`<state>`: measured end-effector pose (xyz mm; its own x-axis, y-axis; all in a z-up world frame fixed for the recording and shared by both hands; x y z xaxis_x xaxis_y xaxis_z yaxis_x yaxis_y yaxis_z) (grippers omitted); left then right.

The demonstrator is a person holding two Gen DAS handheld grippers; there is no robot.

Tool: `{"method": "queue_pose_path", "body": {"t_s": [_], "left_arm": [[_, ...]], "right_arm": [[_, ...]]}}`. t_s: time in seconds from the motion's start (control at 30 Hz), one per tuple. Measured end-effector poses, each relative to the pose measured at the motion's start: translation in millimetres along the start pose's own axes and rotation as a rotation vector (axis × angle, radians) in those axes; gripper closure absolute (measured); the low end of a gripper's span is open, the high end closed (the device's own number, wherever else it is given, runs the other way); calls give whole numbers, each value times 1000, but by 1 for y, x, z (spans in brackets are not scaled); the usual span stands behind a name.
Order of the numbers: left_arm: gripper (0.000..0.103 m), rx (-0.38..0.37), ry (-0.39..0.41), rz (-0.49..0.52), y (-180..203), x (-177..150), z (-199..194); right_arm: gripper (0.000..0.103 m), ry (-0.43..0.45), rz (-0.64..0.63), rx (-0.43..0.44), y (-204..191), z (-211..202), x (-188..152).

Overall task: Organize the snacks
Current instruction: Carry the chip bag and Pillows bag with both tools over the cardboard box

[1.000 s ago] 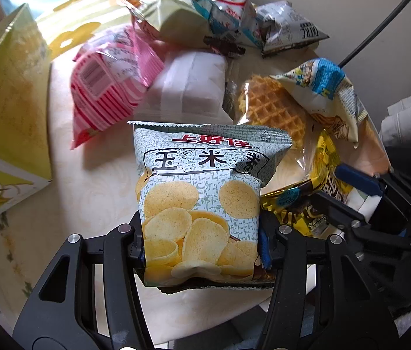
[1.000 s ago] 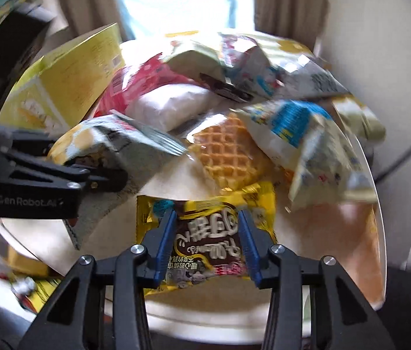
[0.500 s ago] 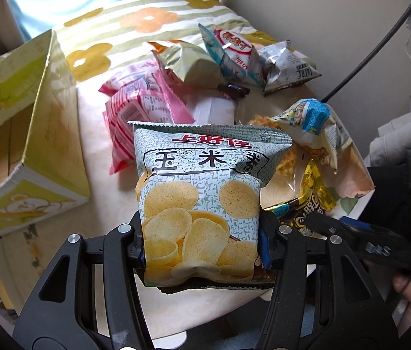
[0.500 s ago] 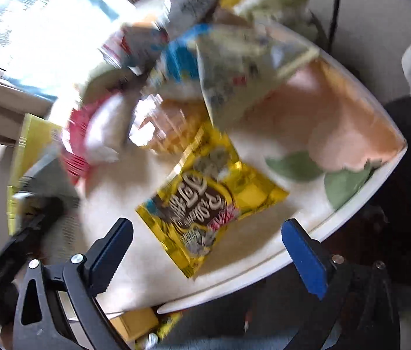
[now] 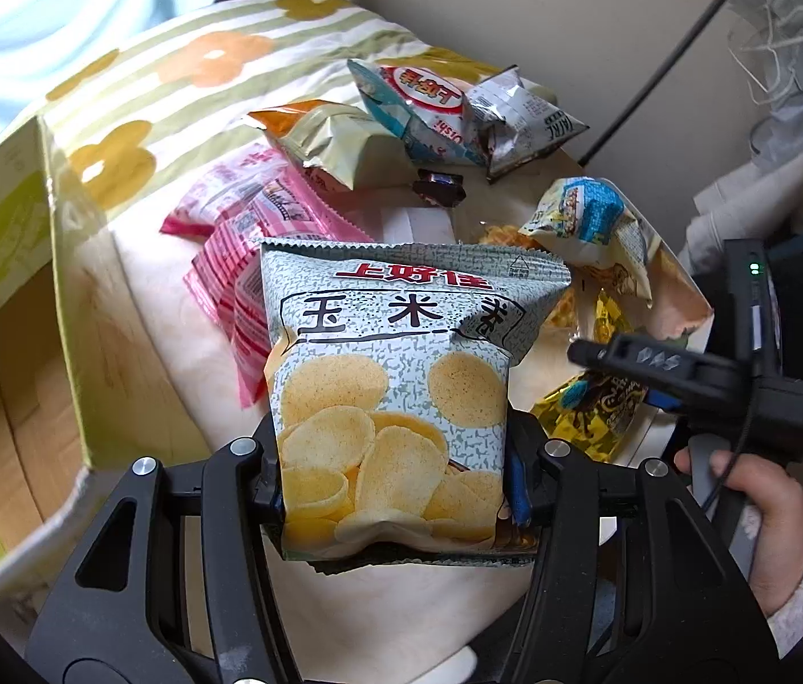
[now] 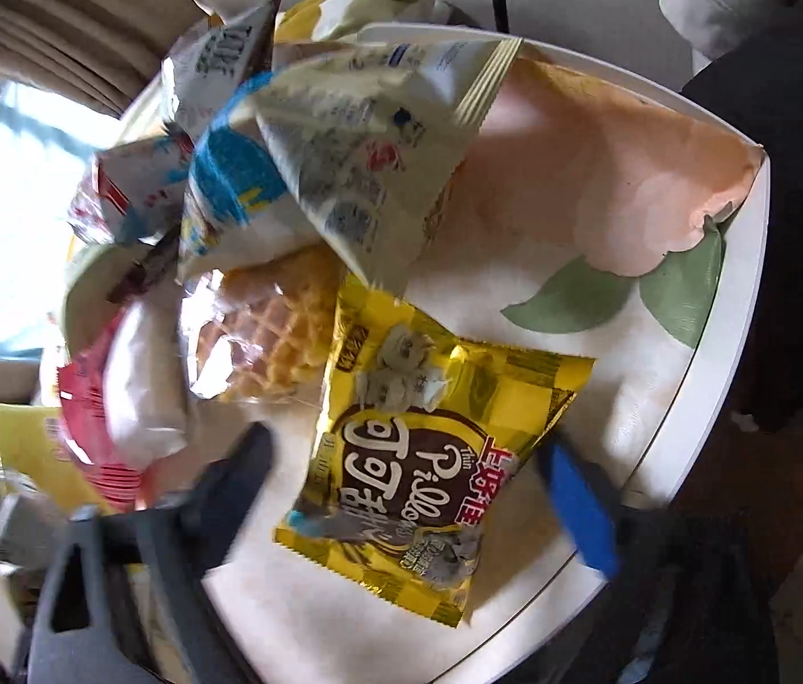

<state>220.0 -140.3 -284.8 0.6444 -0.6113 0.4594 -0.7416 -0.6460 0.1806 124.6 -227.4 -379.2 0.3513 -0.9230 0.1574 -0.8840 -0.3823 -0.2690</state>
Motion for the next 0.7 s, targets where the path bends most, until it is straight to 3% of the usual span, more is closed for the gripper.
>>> {"method": "queue_pose_path", "body": {"t_s": [0.27, 0.5, 0.7], "left_arm": [[53, -47, 5, 47, -4, 5, 1], [53, -44, 47, 26, -8, 14, -17], [53, -1, 133, -58, -26, 29, -55]], "right_arm": [[49, 65, -84, -50, -15, -4, -26], [49, 96, -153, 30, -40, -31, -41], [49, 157, -353, 110, -95, -69, -24]]}}
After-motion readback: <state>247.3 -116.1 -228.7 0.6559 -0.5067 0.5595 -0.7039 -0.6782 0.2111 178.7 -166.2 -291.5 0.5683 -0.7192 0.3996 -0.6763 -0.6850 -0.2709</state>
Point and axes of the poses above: each gripper's, at about its wrist camera, not at the fingertips, and z roughly the way its jaws point, y to its right, x to its top, the point moved 9 cm from there along z, roughly the way its jaws point, and after that the axes turned 3 degrees about y, right-handed, at the moved point
